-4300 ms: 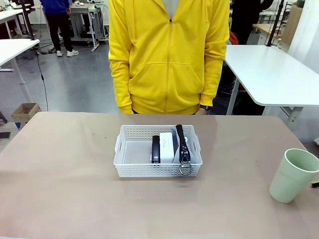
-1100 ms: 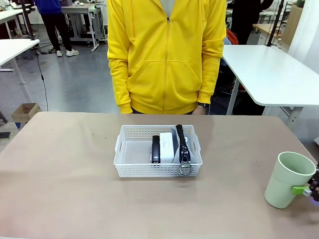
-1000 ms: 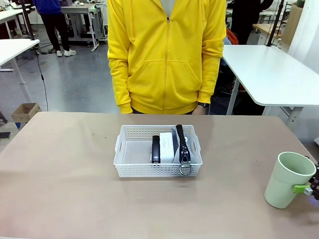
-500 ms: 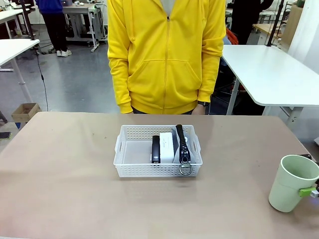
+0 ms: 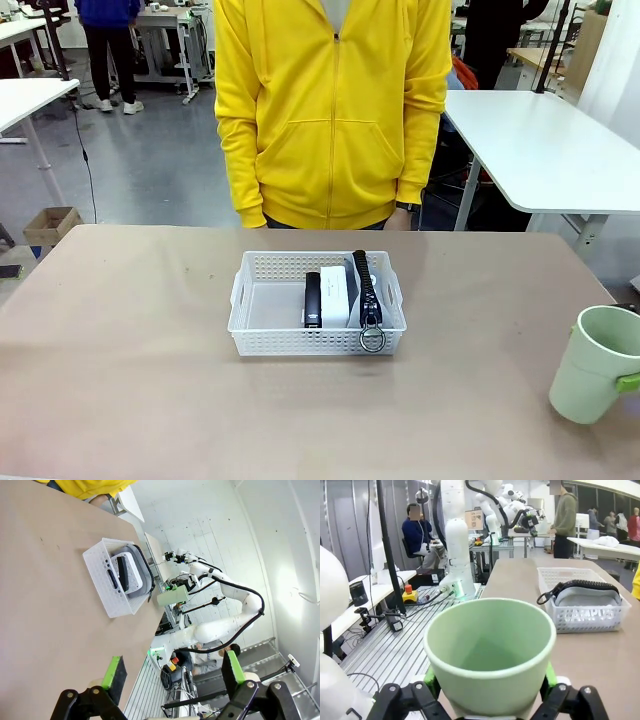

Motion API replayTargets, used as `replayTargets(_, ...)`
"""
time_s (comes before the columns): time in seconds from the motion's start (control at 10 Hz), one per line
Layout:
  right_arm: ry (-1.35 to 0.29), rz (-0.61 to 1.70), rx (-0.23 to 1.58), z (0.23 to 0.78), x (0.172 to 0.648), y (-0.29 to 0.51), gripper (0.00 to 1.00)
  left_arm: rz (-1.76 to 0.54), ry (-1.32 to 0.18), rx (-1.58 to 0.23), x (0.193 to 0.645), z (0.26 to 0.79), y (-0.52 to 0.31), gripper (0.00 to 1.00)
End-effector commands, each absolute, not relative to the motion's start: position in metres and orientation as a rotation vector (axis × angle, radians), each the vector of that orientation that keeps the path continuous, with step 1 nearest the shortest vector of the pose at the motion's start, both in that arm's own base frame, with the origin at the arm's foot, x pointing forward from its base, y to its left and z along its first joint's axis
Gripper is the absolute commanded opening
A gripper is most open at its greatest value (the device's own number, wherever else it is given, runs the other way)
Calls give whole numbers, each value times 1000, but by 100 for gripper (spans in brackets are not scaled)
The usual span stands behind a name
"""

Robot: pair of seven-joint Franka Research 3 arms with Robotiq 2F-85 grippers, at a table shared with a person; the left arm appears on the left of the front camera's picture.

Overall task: Efficiently arrange items inside the basket to fit them all.
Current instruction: Pick up the Reusable plastic cup and place it inside the Organizing basket.

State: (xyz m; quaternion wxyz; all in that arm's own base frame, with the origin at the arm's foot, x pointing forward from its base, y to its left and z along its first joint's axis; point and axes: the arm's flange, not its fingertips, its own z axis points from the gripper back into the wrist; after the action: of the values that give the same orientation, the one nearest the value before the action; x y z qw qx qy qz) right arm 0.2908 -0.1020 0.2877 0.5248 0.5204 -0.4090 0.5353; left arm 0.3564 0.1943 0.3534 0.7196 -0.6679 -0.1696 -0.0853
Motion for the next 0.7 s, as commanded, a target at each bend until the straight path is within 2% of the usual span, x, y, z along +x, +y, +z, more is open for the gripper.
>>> replayTargets(0.0, -961, 1121, 1248, 336, 261, -69, 33, -186, -363, -1471, 353, 355, 192, 100)
replayTargets(0.2, -771, 938, 1186, 379, 264, -29, 33, -186, -363, -1471, 353, 355, 192, 100)
replayTargets(0.6, -640, 812, 1209, 402, 286, 16, 33, -186, -363, -1471, 353, 355, 192, 100)
